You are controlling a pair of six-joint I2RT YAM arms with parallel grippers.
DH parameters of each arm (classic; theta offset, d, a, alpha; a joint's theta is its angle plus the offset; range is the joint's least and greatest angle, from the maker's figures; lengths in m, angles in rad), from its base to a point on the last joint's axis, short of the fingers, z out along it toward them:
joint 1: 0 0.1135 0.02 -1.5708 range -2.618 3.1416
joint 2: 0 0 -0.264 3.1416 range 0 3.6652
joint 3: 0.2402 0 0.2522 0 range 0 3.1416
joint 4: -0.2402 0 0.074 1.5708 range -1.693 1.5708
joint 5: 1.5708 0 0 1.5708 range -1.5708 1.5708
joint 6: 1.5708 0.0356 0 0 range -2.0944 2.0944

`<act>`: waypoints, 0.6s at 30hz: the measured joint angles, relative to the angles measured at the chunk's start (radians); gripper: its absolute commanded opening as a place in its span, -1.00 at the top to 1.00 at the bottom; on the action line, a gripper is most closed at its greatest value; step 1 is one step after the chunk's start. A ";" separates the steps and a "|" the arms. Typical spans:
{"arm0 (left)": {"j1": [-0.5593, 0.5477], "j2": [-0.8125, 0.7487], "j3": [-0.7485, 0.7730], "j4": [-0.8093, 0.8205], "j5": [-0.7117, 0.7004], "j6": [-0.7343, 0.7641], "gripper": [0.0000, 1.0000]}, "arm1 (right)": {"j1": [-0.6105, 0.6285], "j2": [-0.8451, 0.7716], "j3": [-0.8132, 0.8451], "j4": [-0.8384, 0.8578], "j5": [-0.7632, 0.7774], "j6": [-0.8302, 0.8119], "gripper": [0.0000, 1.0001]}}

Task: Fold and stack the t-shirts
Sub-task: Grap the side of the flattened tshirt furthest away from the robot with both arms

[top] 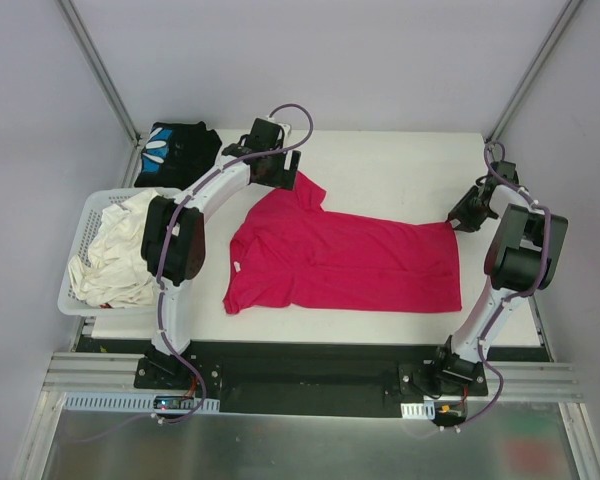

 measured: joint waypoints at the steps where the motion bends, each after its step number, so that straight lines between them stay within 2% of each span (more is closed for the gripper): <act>1: 0.000 0.000 0.000 0.000 0.000 0.000 -0.69 | 0.000 0.001 0.001 -0.001 0.002 0.001 0.25; 9: 0.000 0.000 0.016 0.000 0.000 0.009 -0.70 | 0.000 0.002 0.003 -0.006 0.019 0.007 0.35; 18: 0.006 0.000 0.016 0.000 0.000 0.019 -0.69 | 0.015 0.009 0.023 -0.040 0.048 0.021 0.24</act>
